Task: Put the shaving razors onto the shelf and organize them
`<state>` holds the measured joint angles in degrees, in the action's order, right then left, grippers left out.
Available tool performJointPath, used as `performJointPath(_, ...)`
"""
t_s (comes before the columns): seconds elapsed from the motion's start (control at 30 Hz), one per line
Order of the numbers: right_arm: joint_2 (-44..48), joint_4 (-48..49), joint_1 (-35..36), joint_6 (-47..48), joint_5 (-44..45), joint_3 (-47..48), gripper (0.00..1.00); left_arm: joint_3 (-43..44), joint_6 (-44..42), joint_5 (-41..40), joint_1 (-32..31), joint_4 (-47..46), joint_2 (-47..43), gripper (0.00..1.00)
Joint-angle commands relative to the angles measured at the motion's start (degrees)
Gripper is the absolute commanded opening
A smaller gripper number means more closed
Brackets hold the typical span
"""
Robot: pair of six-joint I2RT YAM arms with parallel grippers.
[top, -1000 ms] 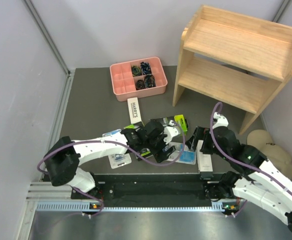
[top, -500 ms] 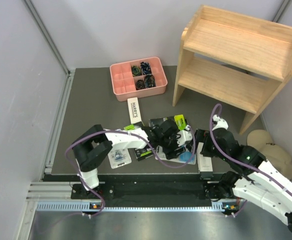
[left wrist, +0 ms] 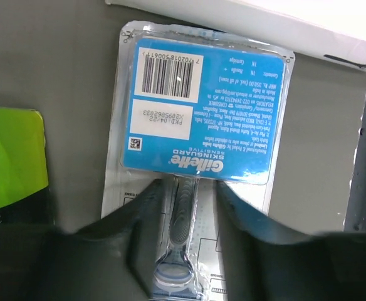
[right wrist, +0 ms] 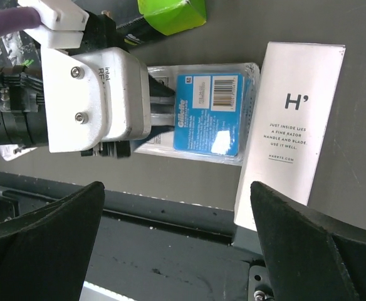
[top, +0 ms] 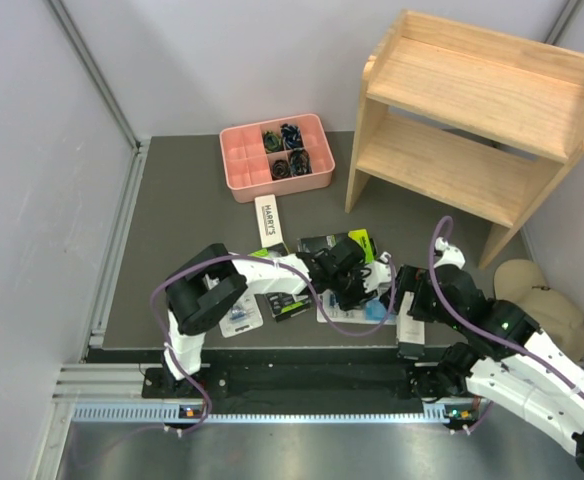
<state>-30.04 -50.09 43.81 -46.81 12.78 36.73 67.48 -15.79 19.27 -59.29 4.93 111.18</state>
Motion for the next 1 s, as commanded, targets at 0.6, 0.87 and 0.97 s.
performJointPath(0.6,1.7,-3.1,0.2,-0.7,-0.1,8.6,0.99,4.3,10.8,-11.1,0.2,8.2,-3.7,0.00)
performJointPath(0.87,5.2,-4.2,0.2,-2.1,0.2,15.1,0.99,4.8,13.8,-16.2,1.9,9.7,-8.9,0.00)
performJointPath(0.97,6.7,-4.0,0.2,-3.1,0.0,15.5,0.98,4.6,15.6,-16.5,1.9,10.3,-12.2,0.00)
